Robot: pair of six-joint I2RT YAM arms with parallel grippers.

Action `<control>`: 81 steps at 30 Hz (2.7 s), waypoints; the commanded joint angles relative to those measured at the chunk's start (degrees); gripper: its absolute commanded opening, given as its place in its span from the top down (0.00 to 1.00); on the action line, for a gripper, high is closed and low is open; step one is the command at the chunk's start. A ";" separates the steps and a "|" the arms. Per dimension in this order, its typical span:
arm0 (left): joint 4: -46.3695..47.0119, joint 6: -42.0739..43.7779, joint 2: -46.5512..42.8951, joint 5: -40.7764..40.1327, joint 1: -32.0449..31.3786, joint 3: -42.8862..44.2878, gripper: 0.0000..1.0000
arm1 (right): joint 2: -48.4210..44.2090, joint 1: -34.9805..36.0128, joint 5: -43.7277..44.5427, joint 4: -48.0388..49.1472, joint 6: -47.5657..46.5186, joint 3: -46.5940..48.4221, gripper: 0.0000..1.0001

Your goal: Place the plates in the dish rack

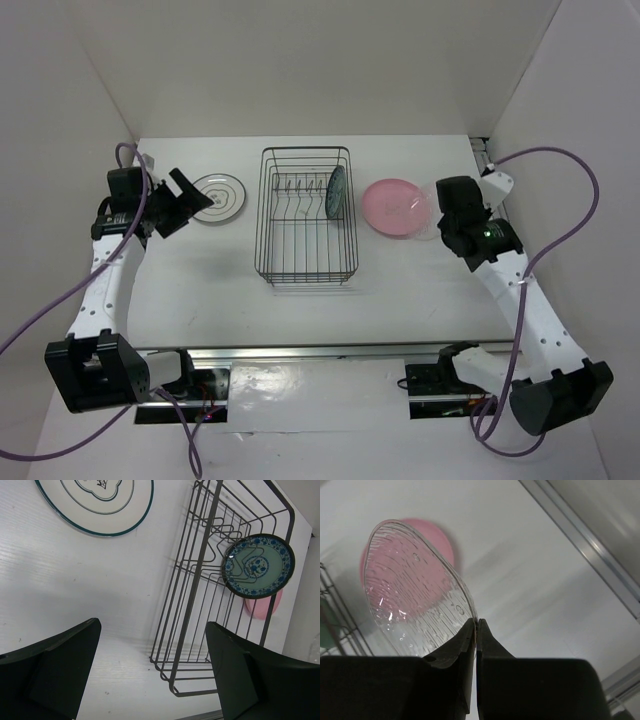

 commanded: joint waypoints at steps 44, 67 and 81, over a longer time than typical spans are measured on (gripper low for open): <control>-2.27 0.08 1.34 -7.08 0.24 1.59 0.00 | 56.55 31.63 35.38 -5.16 -22.42 66.30 1.00; -2.27 -0.97 -1.12 -6.91 0.24 1.07 0.00 | 66.40 30.30 39.25 -7.46 -15.29 71.31 1.00; -2.27 -0.97 -1.64 -5.85 0.24 1.07 0.00 | 70.01 31.45 41.53 -3.07 -19.60 73.16 1.00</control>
